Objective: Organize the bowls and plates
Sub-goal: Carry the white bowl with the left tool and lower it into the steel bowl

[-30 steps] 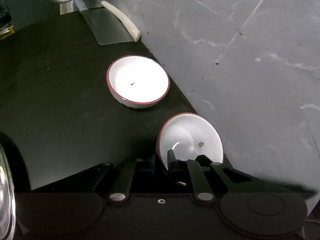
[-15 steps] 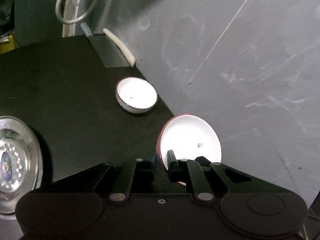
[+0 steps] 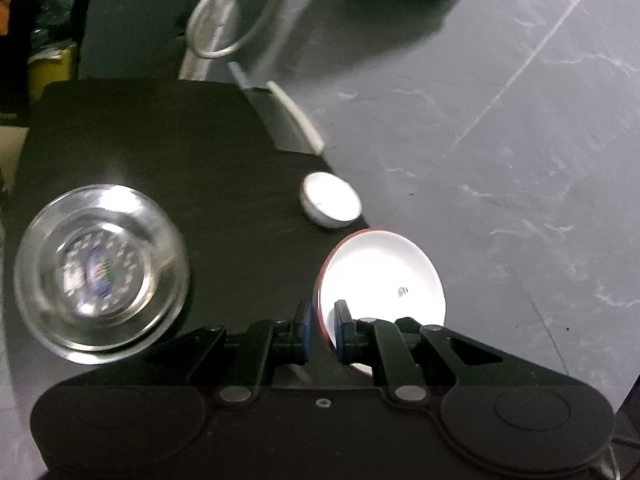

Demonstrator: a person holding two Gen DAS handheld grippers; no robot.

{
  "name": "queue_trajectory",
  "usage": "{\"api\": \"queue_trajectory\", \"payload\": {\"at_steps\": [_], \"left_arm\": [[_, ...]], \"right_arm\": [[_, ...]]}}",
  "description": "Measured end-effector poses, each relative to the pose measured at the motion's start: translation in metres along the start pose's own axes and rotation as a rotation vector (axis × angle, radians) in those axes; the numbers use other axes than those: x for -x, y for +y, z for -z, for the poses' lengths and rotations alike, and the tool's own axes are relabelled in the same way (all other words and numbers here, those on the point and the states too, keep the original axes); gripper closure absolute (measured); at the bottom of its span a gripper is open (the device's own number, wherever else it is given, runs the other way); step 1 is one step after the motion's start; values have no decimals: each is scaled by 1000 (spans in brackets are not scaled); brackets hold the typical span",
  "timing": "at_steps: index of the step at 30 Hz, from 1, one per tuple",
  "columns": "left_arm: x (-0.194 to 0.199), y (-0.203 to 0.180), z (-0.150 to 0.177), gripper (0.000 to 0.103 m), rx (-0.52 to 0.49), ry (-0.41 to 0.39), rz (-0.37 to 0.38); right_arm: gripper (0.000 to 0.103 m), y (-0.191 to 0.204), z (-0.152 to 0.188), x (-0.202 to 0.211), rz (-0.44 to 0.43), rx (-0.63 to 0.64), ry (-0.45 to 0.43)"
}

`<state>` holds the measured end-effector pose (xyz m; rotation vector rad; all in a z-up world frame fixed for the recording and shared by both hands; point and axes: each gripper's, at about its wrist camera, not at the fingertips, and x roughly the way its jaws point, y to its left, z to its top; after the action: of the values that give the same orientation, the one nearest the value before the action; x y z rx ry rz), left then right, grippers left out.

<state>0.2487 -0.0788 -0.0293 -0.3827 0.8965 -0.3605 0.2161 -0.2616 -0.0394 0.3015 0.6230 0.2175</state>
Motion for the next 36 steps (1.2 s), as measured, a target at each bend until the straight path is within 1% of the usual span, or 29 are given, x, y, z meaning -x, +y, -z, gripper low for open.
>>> {"api": "queue_trajectory", "payload": {"at_steps": [4,9,13,22,28,36], "left_arm": [[11,16,7,91,17,8,-21],[20,32,18,91,37,48,-54],[21,39,27,91,49,80,-76],[14,47,38,91,68,160,-125],[8,52,44,91,84,209,-156],[4,52,46,91,95,241,-187]], "right_arm": [[80,12,7,-2,-41,32,39],[80,21,21,-5,-85,66,124],[79,26,29,-5,-97,77,184],[78,29,41,-9,-111,90,286],[78,31,43,-19,-118,100,328],[78,30,44,-25,-135,109,360]]}}
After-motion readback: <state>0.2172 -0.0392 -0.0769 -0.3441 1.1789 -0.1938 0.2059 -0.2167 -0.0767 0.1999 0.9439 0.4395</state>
